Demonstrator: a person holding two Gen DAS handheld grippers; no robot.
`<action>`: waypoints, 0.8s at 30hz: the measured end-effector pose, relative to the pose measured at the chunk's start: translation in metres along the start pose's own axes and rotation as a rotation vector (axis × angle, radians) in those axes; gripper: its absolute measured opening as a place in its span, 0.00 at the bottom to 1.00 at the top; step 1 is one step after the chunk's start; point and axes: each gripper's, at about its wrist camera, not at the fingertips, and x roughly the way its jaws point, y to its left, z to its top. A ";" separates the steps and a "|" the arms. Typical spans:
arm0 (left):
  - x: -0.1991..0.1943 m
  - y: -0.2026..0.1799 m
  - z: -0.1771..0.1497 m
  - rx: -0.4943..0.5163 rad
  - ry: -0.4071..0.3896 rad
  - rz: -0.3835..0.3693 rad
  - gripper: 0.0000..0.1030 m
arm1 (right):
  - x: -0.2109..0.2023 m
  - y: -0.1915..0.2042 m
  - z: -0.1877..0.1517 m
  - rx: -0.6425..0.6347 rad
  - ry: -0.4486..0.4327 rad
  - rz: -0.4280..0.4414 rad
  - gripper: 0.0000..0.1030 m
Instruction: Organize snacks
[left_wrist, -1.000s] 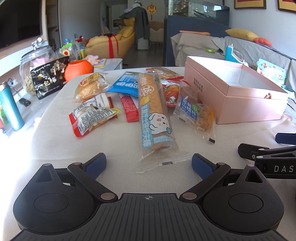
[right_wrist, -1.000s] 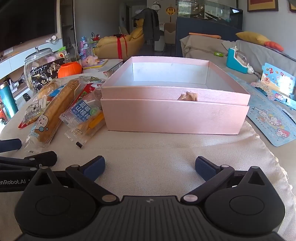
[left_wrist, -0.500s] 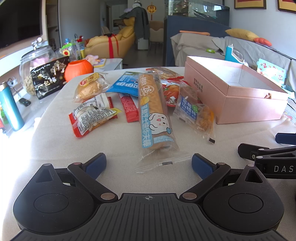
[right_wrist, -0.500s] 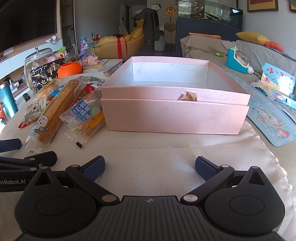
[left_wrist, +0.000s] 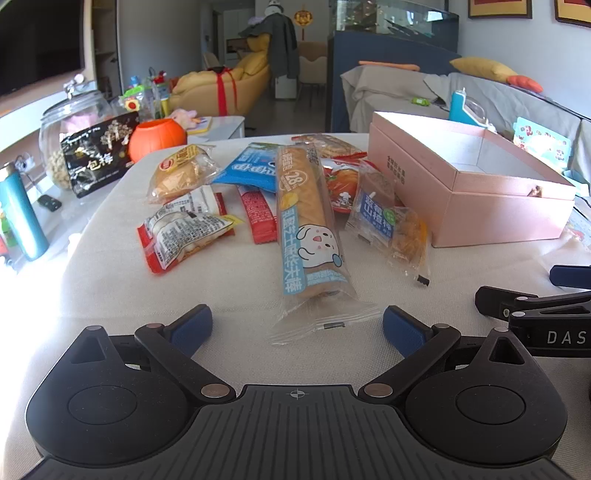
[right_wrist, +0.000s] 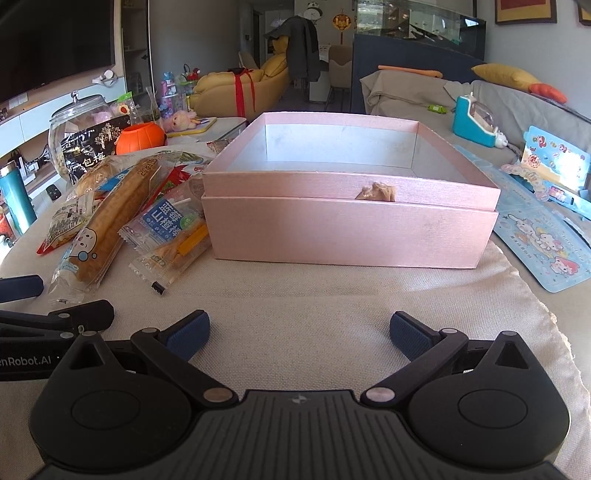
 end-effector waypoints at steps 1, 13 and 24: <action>0.000 0.000 0.001 0.000 0.001 0.000 0.99 | 0.000 0.000 0.001 -0.001 0.001 0.000 1.00; 0.003 0.002 0.004 0.005 0.005 0.003 0.99 | 0.001 0.000 0.001 -0.001 0.002 0.000 1.00; 0.005 0.004 0.005 0.005 0.003 0.004 0.99 | 0.000 0.000 0.000 -0.001 0.002 0.000 1.00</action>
